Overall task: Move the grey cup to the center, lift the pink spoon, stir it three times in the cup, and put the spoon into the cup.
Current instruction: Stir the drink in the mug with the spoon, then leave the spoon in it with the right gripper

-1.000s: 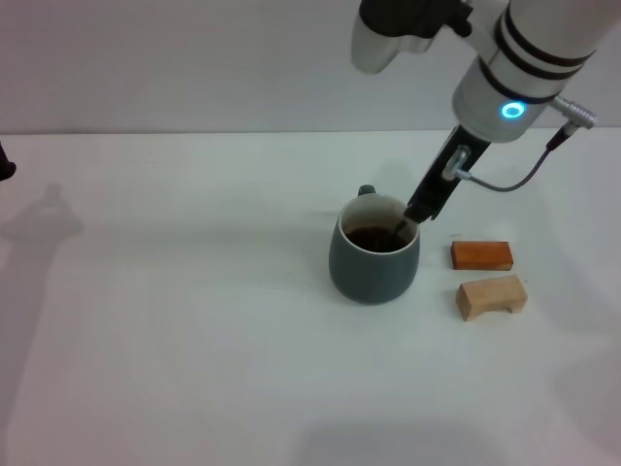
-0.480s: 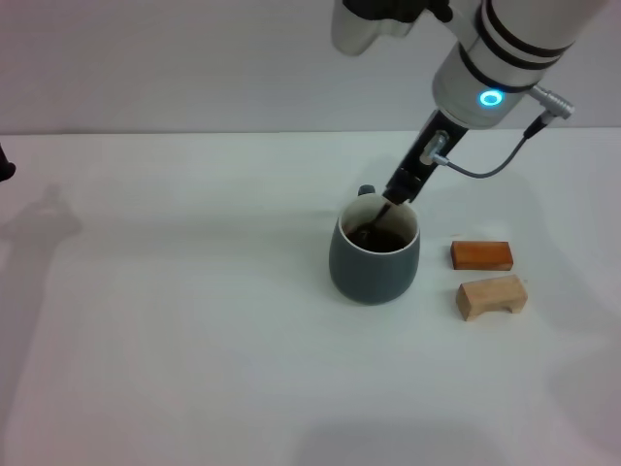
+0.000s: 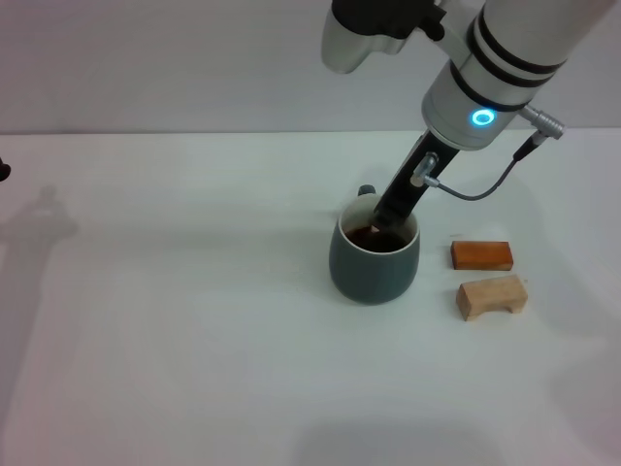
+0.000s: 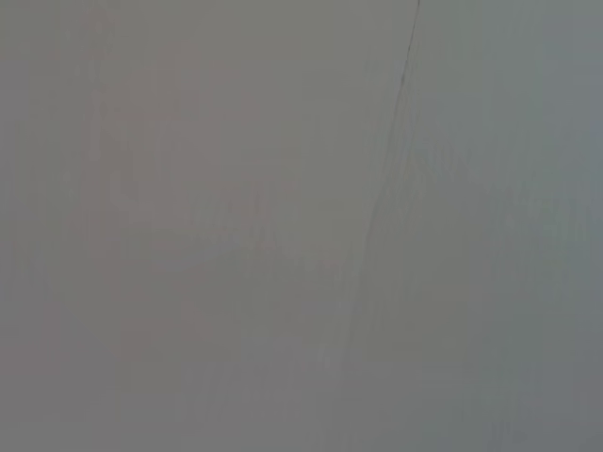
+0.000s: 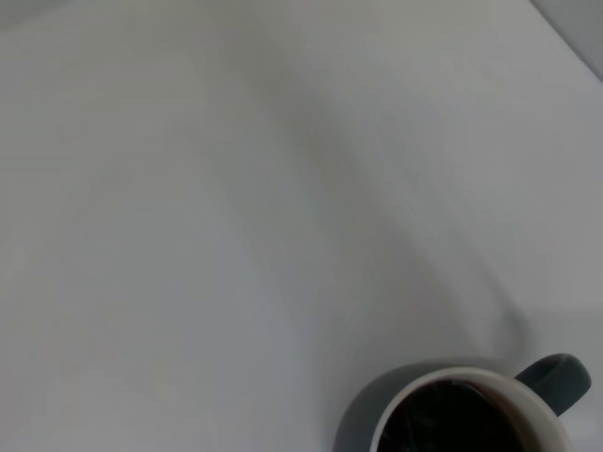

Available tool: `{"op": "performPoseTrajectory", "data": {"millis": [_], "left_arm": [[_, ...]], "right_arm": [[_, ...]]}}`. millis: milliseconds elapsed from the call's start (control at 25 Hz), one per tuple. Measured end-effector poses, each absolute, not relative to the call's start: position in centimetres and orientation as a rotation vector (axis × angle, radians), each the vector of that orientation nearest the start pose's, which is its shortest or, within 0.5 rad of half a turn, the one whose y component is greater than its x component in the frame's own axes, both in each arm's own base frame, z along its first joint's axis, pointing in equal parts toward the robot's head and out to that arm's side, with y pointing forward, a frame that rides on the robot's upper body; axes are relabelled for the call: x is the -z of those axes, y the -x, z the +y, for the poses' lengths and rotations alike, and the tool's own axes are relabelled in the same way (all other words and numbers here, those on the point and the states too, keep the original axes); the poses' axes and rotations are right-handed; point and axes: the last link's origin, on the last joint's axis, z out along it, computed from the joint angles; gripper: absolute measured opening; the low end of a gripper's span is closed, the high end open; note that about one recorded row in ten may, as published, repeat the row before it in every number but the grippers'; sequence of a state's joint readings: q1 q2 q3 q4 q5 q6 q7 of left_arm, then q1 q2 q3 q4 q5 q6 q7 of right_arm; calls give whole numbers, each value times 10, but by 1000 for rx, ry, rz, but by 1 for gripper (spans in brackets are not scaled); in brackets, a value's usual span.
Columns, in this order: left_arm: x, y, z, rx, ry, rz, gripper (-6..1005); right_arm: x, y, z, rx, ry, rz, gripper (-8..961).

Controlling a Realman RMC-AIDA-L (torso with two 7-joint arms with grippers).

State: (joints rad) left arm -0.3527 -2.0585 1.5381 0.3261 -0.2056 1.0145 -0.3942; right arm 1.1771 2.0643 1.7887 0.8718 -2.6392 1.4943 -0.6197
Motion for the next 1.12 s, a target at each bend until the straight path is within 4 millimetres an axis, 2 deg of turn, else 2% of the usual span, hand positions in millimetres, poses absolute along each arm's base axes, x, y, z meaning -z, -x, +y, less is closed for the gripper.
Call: {"op": "performPoseTrajectory", "data": {"millis": [800, 1040, 1120], "left_arm": [[-40, 349, 345, 821, 1388, -704, -2], [-40, 349, 346, 821, 1392, -701, -2], [-41, 349, 346, 820, 1393, -699, -2]], "right_arm": [[35, -71, 429, 672, 2629, 581, 124], [36, -70, 429, 670, 2624, 578, 216], [36, -69, 431, 658, 2613, 563, 215]]}}
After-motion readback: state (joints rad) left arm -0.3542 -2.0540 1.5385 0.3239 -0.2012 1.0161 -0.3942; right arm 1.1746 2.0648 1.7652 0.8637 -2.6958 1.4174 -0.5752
